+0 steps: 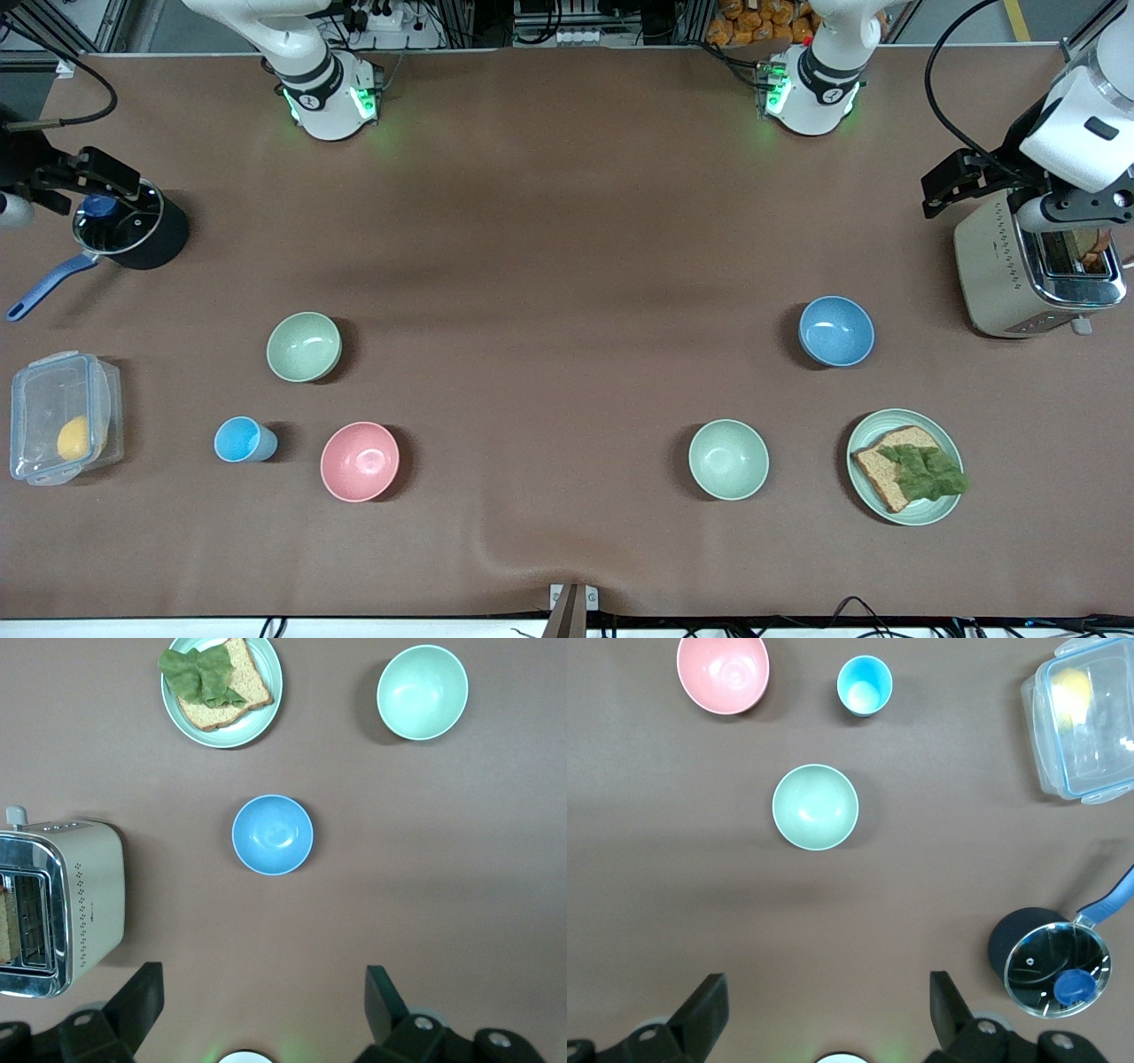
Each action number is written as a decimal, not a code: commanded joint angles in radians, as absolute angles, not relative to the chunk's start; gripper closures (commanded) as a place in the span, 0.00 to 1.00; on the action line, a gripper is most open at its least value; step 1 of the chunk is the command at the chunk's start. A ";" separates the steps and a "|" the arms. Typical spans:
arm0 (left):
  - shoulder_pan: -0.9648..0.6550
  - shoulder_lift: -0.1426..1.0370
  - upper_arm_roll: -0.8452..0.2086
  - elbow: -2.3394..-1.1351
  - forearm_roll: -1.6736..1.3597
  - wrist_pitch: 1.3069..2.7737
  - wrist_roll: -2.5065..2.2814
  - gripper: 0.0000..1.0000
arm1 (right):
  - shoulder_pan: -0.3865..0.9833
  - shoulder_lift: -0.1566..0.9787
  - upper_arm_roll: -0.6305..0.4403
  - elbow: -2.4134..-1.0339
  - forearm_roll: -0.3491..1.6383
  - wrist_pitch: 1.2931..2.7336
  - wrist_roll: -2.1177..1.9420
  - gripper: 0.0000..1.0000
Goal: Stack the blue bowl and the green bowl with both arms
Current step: 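Reach the right gripper toward the light green bowl beside the pink bowl, then lower the right gripper to the green bowl while the left reaches the blue bowl, then grasp the green bowl with the right gripper while the left grasps the blue bowl, then carry the green bowl to mid-table with the right gripper while the left lifts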
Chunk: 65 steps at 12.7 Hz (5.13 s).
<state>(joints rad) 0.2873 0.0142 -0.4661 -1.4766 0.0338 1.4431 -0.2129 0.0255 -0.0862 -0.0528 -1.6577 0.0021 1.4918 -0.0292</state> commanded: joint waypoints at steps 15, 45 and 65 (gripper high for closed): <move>0.347 0.040 -0.463 -1.468 0.015 1.419 -0.186 0.00 | -0.034 0.184 0.020 -1.519 -0.003 1.433 -0.020 0.00; 0.446 0.291 -0.460 -2.042 0.107 2.086 -0.206 0.00 | -0.091 0.680 0.006 -1.648 0.135 1.802 -0.230 1.00; 0.454 0.448 -0.456 -2.039 0.193 2.192 -0.311 0.45 | 0.302 0.644 0.067 -1.534 0.558 1.851 0.405 1.00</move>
<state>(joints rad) 0.4468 0.4396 -0.4482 -2.0400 0.1602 2.1776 -0.2827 0.2596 0.6333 0.0736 -1.5488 0.4785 1.8106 0.3275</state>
